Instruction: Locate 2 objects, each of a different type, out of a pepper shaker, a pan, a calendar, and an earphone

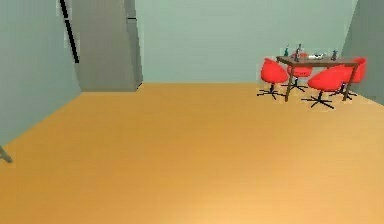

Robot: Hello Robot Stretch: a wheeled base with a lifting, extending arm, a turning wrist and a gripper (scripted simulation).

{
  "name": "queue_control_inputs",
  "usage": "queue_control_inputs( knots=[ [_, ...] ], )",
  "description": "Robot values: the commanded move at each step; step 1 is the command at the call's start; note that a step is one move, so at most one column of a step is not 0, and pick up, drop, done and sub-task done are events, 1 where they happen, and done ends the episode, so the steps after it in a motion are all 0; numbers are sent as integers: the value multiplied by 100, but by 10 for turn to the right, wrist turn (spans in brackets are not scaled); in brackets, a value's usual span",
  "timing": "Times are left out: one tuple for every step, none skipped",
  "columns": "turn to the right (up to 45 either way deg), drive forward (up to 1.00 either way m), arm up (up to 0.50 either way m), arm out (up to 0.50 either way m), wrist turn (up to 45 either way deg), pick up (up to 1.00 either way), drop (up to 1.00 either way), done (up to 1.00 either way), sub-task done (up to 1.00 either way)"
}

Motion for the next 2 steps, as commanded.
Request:
queue_control_inputs(
  knots=[
    [-450,0,0,0,0,0,0,0,0],
    [-450,0,0,0,0,0,0,0,0]
  ],
)
